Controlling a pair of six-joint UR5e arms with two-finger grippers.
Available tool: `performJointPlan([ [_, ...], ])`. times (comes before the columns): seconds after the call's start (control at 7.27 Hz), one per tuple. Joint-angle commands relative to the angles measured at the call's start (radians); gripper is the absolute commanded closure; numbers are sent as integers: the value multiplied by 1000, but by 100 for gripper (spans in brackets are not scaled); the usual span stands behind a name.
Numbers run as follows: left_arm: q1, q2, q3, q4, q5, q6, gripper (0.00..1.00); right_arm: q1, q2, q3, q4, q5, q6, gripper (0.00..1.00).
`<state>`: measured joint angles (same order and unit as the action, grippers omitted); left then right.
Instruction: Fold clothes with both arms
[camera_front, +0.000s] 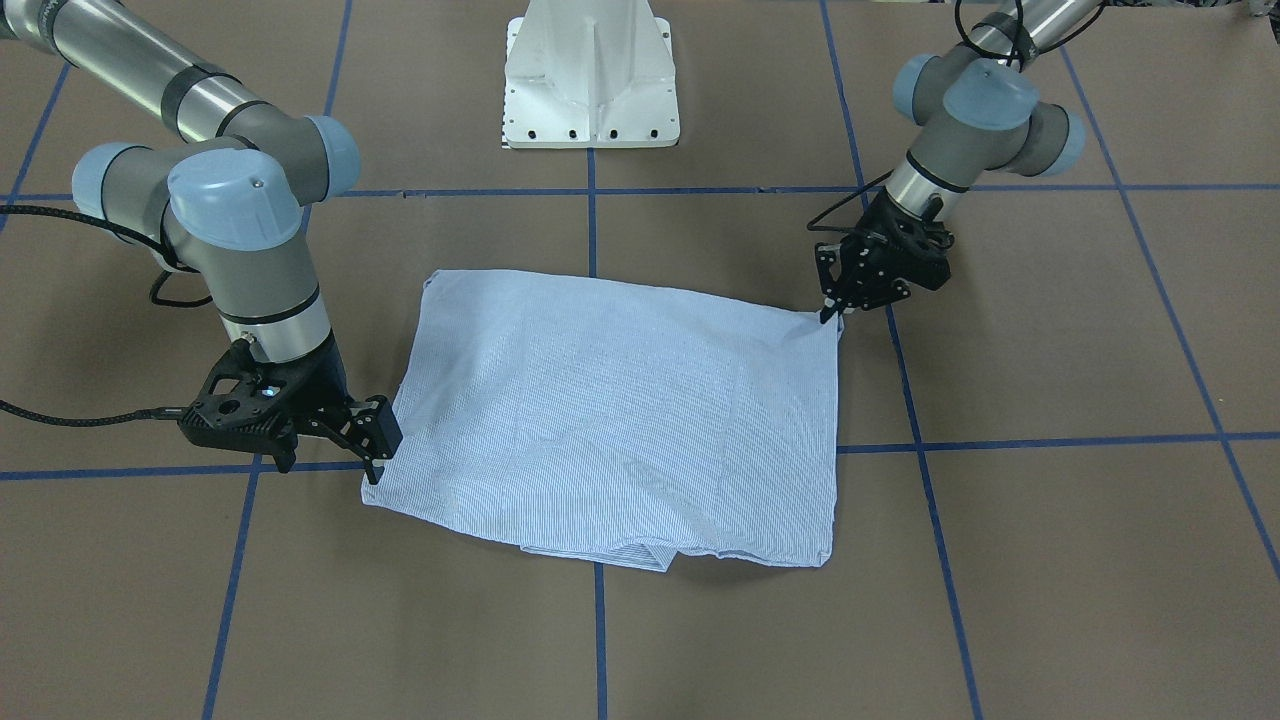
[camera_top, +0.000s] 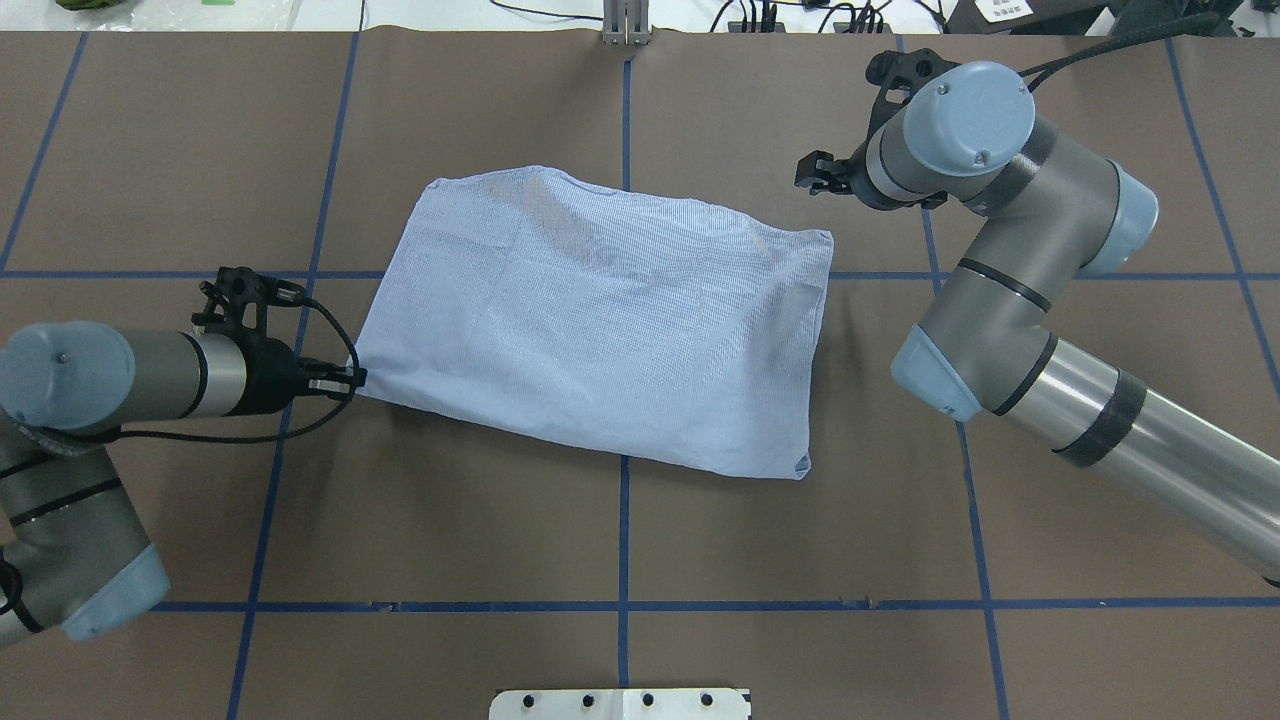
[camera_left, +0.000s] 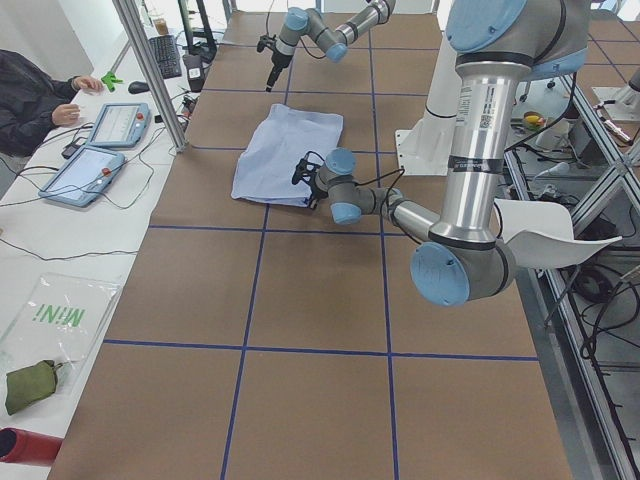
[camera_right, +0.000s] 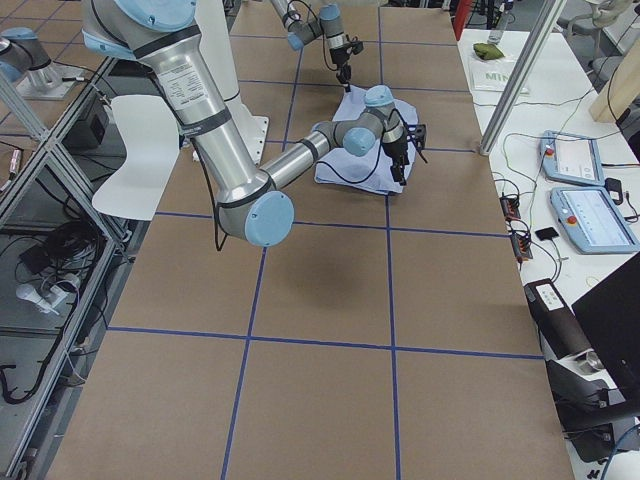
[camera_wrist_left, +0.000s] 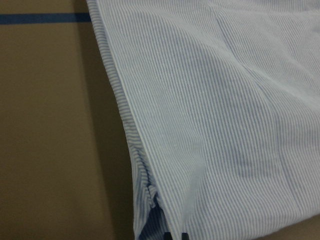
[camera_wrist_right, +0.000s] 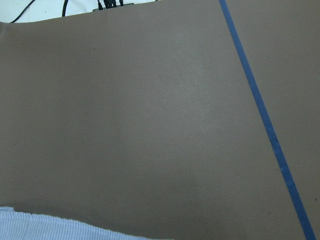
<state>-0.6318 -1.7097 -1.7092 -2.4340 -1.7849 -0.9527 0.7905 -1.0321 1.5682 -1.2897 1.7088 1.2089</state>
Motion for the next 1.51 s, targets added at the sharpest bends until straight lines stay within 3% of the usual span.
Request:
performJointPlan([
  [0.0,-153,-183,142,126,-1,115,100,-4,0,-2,1,2,0,0],
  [0.55,-275,-615,677,145,-1,284,100,-14,9,9,1,0,23,0],
  [0.69,-275,-733,841,85,18,284,100,-23,10,25,1,2,26,0],
  [0.83,-275,-772,949,-13,25,282,100,-30,9,41,0,2,27,0],
  [0.96,-275,-800,973,-16,27,281,100,-33,9,49,0,3,38,0],
  [1.1,-284,-792,967,-22,25,290,44,-39,15,49,0,3,47,0],
  [1.24,-287,-759,917,-22,19,314,0,-46,21,52,-11,3,107,0],
  [1.38,-290,-687,796,-16,15,316,0,-63,35,74,-28,3,144,0],
])
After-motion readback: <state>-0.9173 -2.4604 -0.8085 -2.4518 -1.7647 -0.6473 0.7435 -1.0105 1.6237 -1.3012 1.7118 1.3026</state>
